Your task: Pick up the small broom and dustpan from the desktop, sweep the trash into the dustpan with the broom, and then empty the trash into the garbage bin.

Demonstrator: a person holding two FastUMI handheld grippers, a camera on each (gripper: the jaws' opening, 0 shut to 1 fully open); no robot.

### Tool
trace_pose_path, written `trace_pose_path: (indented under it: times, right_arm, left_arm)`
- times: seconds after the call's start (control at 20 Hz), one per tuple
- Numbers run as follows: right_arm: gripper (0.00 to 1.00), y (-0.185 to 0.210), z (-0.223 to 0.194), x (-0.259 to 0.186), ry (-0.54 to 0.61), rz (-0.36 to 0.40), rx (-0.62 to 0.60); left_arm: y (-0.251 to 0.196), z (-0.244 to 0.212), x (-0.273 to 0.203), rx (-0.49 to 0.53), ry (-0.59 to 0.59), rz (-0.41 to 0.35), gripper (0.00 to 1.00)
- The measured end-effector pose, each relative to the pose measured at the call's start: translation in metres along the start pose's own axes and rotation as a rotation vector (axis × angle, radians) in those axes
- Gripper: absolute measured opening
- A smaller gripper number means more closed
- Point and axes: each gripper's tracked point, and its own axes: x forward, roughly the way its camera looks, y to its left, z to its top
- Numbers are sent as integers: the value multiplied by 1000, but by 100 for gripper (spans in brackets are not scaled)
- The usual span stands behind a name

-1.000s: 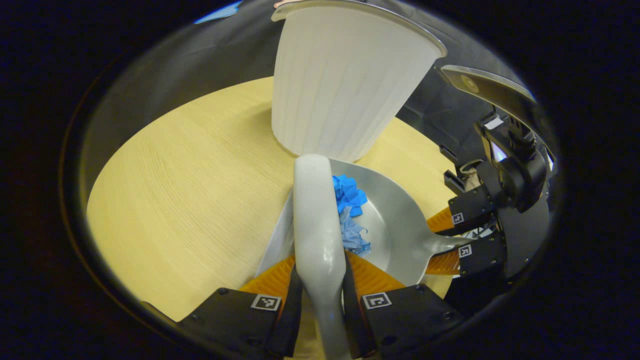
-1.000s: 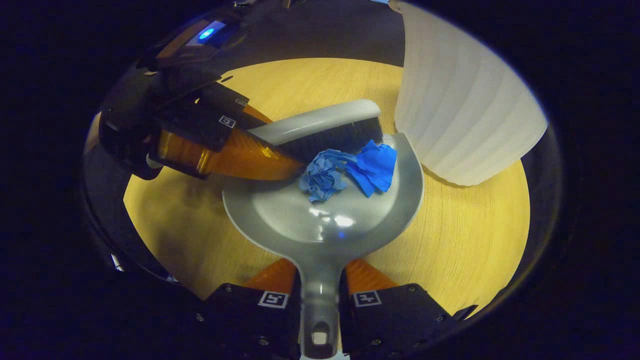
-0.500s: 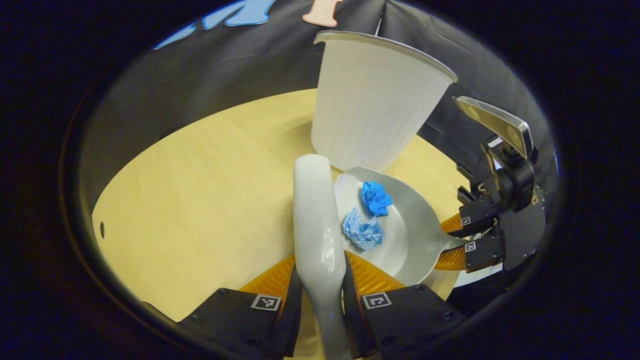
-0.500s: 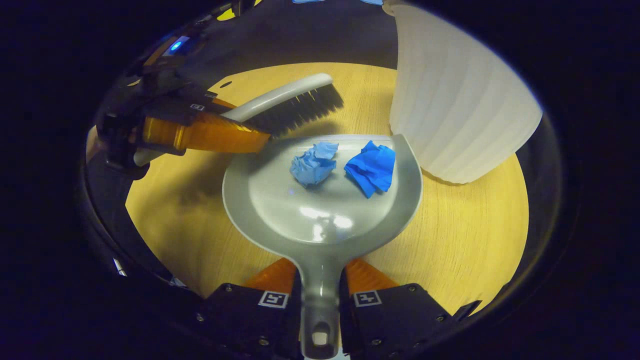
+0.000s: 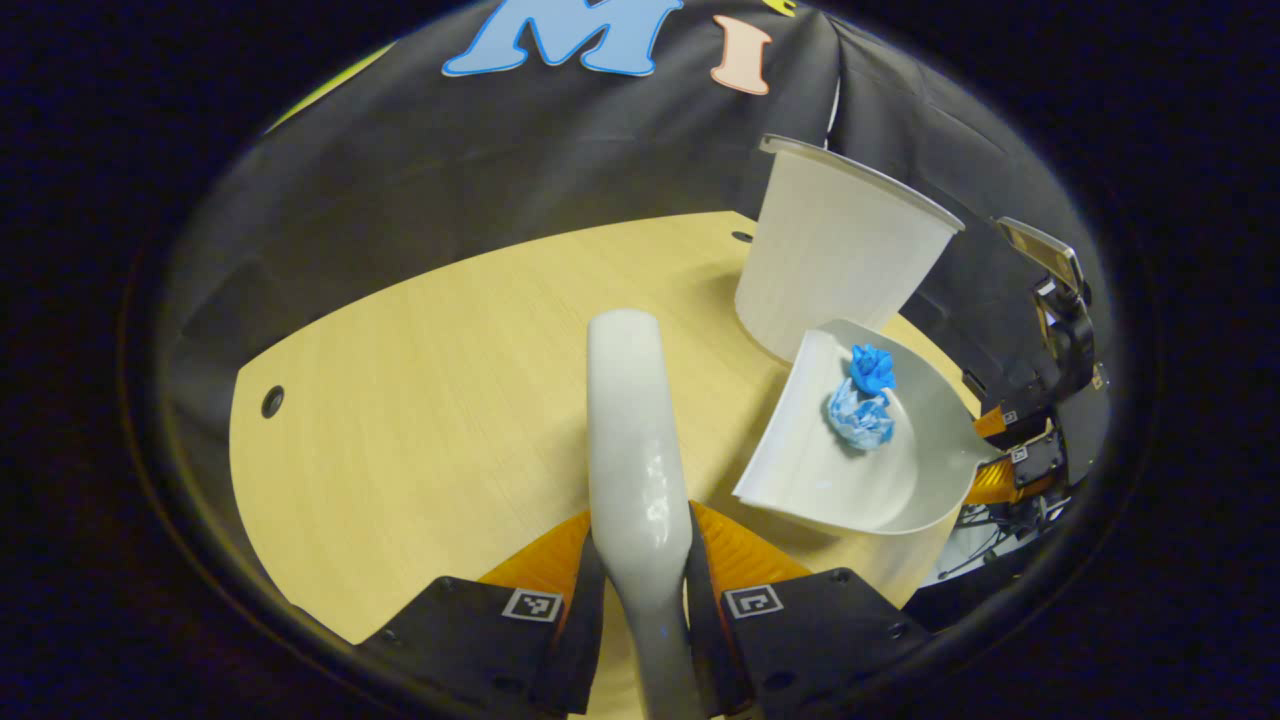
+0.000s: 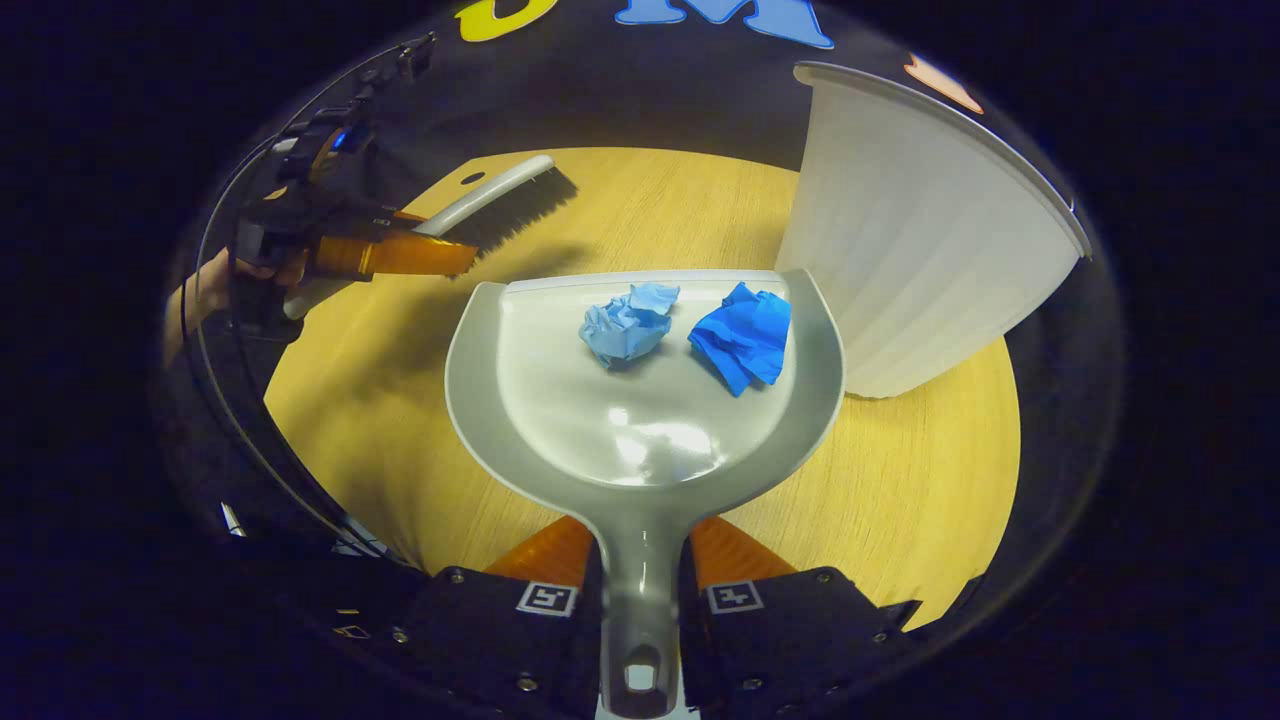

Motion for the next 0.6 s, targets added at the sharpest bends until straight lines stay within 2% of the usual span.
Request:
trace_pose_path:
  times: [0.05,0.1,0.25,0.5,0.6]
  right_arm:
    - [33,-1,-3,2,-10,0,-11]
    - [33,-2,-3,3,-18,4,-17]
    - [33,-4,-4,7,-44,51,-14]
    - [33,-5,-3,11,-136,127,14]
    - [33,-3,-3,13,-182,139,36]
  left_arm:
    - [6,-6,1,-18,-8,11,47]
    - [14,-12,0,-38,-12,17,45]
    - [44,-33,-3,-93,-22,48,45]
    - [108,-70,-51,-163,-40,91,47]
    - [117,-68,-59,-187,-47,106,45]
